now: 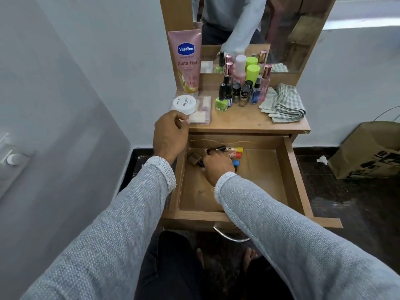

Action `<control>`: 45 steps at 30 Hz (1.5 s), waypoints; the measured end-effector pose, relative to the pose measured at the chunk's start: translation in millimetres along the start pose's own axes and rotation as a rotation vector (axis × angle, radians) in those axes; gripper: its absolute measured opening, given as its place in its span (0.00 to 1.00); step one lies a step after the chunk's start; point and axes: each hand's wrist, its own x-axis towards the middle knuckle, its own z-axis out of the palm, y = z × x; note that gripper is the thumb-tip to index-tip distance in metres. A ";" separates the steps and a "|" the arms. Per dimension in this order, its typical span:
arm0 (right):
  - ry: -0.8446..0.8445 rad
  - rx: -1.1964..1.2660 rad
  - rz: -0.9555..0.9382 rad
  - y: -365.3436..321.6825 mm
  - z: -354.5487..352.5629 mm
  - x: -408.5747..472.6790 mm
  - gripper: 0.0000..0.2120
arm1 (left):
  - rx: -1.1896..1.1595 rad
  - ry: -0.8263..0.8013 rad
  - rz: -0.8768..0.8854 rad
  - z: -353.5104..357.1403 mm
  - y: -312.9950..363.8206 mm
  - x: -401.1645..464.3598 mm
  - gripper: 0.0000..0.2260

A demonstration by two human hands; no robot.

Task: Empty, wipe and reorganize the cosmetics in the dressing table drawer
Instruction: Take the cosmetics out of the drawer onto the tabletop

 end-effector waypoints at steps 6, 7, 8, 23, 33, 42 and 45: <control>0.131 0.373 0.084 13.5 -20.9 -5.8 0.09 | 0.003 0.005 -0.003 0.5 1.4 0.3 0.09; 0.135 0.468 0.098 16.9 -27.8 -7.5 0.07 | 0.005 0.009 0.000 0.4 3.3 0.3 0.10; 0.137 0.568 0.110 21.3 -34.7 -9.8 0.06 | 0.001 0.010 0.006 0.3 5.1 0.4 0.10; 0.488 0.784 -0.045 83.1 -130.9 13.9 0.10 | -0.001 -0.078 0.026 14.4 19.5 -1.9 0.10; 0.442 0.679 -0.032 78.7 -130.1 43.8 0.12 | 0.044 -0.101 0.073 22.2 18.9 -0.2 0.10; 0.486 0.650 -0.023 73.2 -120.3 53.7 0.13 | 0.091 -0.142 0.119 30.9 21.7 -1.5 0.11; 0.487 0.664 -0.020 70.3 -118.1 55.6 0.14 | 0.088 -0.149 0.109 33.2 17.7 -4.2 0.11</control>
